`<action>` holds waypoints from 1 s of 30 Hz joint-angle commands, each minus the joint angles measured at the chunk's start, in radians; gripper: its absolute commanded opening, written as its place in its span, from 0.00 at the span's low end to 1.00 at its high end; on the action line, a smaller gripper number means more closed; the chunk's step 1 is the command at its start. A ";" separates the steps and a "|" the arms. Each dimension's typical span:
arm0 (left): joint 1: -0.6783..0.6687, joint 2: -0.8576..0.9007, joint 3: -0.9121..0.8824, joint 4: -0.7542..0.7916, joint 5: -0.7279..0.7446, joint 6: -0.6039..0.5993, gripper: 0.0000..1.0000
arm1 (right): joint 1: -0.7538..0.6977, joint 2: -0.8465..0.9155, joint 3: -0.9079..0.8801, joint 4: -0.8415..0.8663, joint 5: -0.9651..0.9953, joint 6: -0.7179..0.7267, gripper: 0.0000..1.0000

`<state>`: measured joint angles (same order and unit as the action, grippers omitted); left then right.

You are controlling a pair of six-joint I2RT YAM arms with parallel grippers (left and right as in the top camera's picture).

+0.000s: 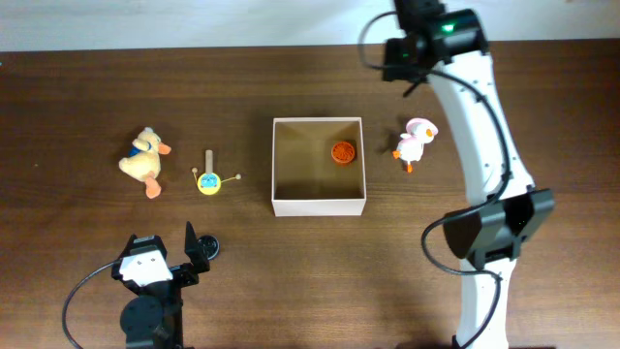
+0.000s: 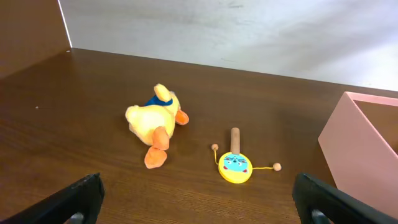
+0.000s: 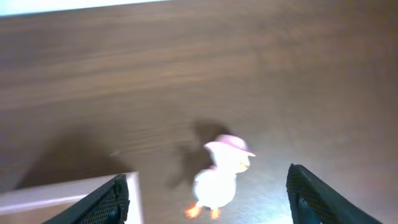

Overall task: Pack container
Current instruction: 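Raise the right gripper out of the box toward the white duck, then lower the right gripper and grasp the white duck figurine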

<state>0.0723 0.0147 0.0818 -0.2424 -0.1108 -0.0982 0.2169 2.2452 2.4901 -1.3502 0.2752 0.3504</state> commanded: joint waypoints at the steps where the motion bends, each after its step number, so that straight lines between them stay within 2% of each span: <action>1: -0.004 -0.010 -0.006 0.003 0.010 0.009 0.99 | -0.039 0.006 -0.085 -0.004 0.025 0.107 0.71; 10: -0.004 -0.010 -0.006 0.003 0.010 0.009 0.99 | -0.064 0.006 -0.380 0.106 -0.051 0.139 0.70; 15: -0.004 -0.010 -0.006 0.003 0.010 0.009 0.99 | -0.069 0.006 -0.480 0.143 -0.054 0.261 0.68; 19: -0.004 -0.010 -0.006 0.003 0.010 0.009 0.99 | -0.068 0.006 -0.519 0.190 -0.056 0.321 0.64; 27: -0.004 -0.010 -0.006 0.003 0.010 0.009 0.99 | -0.067 0.006 -0.577 0.263 -0.092 0.478 0.64; 30: -0.004 -0.010 -0.006 0.003 0.010 0.009 0.99 | -0.067 0.006 -0.600 0.295 -0.109 0.482 0.64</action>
<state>0.0723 0.0147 0.0818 -0.2424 -0.1108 -0.0982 0.1493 2.2490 1.9118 -1.0691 0.1883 0.7761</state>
